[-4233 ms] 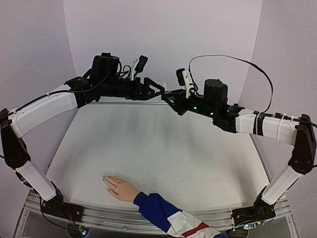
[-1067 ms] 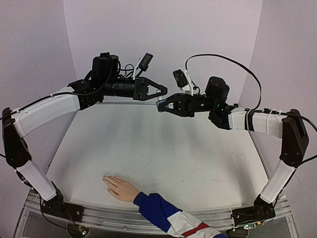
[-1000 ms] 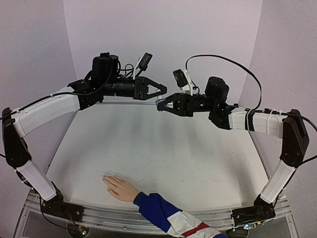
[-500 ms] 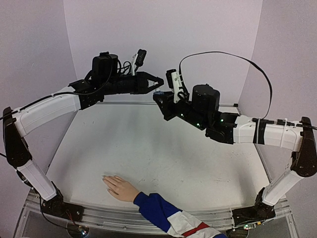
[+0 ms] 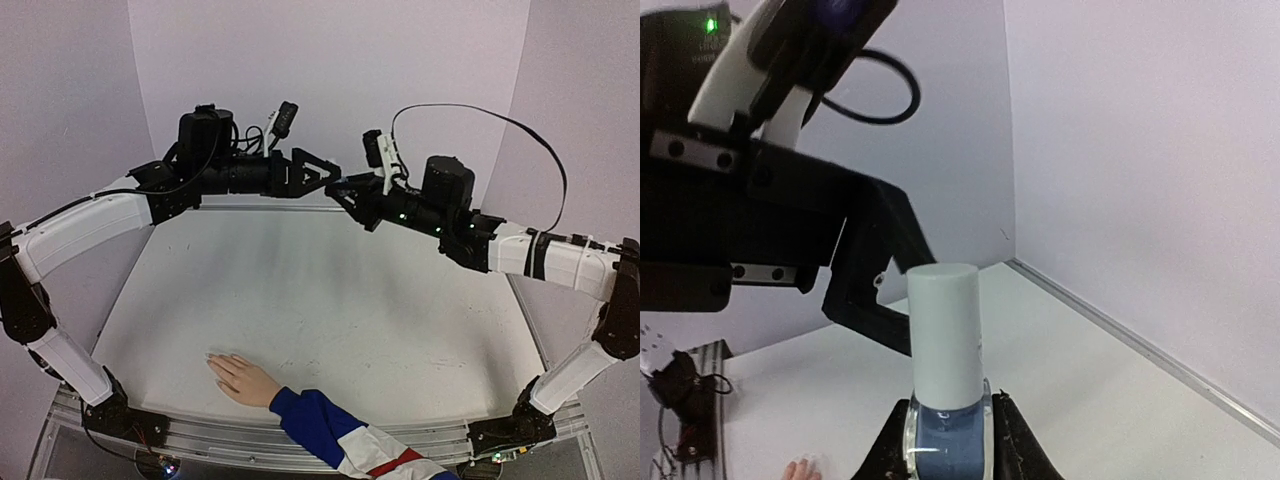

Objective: Paint the nails

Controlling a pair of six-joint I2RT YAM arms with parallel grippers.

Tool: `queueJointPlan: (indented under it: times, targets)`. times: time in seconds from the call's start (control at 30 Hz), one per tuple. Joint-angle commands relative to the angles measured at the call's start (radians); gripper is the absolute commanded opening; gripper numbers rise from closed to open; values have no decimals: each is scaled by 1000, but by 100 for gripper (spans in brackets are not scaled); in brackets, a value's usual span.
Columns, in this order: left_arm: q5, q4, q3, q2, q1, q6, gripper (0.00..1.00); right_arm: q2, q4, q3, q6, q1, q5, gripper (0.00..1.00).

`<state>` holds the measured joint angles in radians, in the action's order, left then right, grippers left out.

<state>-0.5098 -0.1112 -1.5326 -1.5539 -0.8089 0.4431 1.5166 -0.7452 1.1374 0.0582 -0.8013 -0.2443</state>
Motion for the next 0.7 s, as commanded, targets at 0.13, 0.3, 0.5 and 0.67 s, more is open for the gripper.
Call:
queueJointPlan:
  times: [0.13, 0.3, 0.5, 0.67]
  targets:
    - [-130, 17, -8, 62, 0, -28, 97, -20, -106, 100, 220, 141, -759, 0]
    - [-282, 64, -42, 25, -2, -26, 89, 78, -139, 182, 326, 141, -939, 0]
    - [-326, 106, -45, 6, -6, 3, 70, 116, -203, 179, 372, 139, -956, 0]
    - [-310, 142, -41, 5, -6, 9, 57, 120, -214, 170, 376, 140, -957, 0]
